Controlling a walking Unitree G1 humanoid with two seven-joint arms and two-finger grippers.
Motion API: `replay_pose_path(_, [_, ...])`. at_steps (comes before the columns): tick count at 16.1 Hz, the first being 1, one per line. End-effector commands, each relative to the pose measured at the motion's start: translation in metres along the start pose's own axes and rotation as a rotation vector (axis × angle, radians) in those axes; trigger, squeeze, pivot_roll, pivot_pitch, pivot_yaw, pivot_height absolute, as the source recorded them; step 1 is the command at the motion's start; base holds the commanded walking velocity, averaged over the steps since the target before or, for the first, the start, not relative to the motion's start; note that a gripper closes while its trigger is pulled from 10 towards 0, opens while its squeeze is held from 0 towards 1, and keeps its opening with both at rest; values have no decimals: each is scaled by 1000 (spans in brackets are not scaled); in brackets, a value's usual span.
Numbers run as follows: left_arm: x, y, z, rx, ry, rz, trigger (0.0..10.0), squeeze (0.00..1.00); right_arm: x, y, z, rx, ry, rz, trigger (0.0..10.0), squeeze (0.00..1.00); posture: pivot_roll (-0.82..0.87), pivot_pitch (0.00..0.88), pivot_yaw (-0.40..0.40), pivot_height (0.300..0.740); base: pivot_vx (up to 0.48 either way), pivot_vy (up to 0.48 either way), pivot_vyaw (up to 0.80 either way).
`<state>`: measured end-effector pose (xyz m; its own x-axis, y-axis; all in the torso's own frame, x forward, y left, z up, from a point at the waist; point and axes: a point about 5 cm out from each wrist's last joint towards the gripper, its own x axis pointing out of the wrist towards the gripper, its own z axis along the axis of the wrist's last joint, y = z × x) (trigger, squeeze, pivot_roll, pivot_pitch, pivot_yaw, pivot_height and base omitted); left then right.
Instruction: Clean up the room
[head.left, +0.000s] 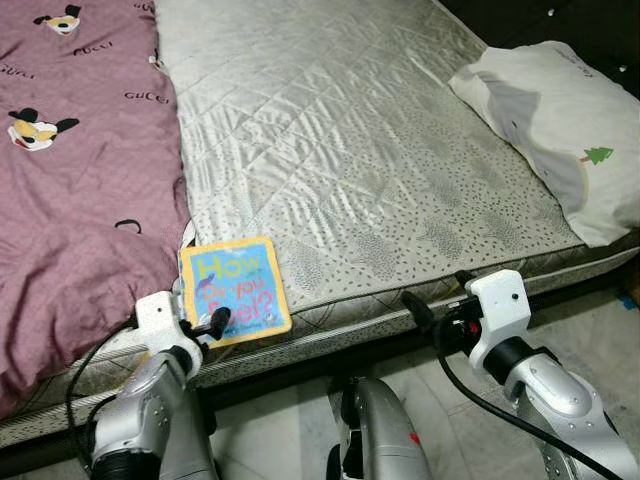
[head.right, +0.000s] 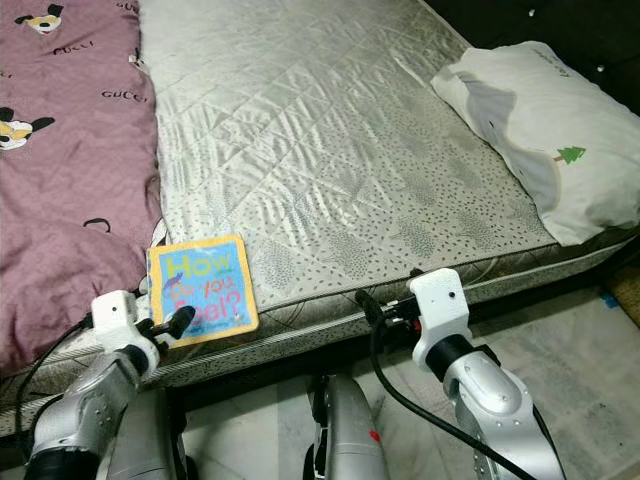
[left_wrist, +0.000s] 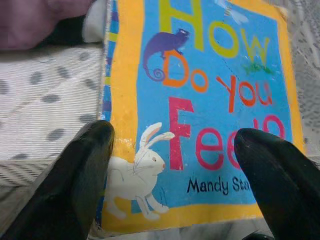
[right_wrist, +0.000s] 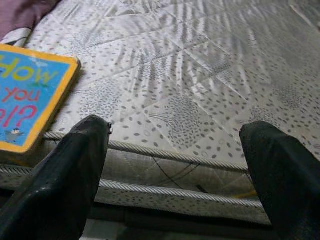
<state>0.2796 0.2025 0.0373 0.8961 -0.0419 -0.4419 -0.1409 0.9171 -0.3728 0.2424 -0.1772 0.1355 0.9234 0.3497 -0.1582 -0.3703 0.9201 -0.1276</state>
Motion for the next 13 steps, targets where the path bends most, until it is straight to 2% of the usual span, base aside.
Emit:
replay_pose_path(1, [-4,11,-10,-9,47,44,10000,0,-2,-3,-2,-8,14,-7,10000,0,-165,181,-143,579,0,0,0])
replay_pose_path(4, [-4,15,9,0,-31,56,10000,0,2,-3,-4,-5,22,-15,10000,0,-135,169,-141,579,0,0,0])
replay_pose_path(6, [1,18,24,52,-67,66,10000,0,10,0,-3,-1,11,-20,10000,0,-122,160,-140,579,0,0,0])
replay_pose_path(9, [5,14,39,64,-104,58,10000,0,15,2,1,1,-6,-18,10000,0,-118,154,-137,579,0,0,0])
replay_pose_path(10, [4,12,40,69,-99,50,10000,0,16,2,1,1,-9,-21,10000,0,-110,152,-132,579,0,0,0])
replay_pose_path(12, [3,16,19,62,15,29,10000,0,20,3,0,6,-16,-37,10000,0,-106,153,-125,579,0,0,0])
replay_pose_path(13, [5,16,16,51,36,5,10000,0,20,4,1,6,-16,-36,10000,0,-109,156,-128,579,0,0,0])
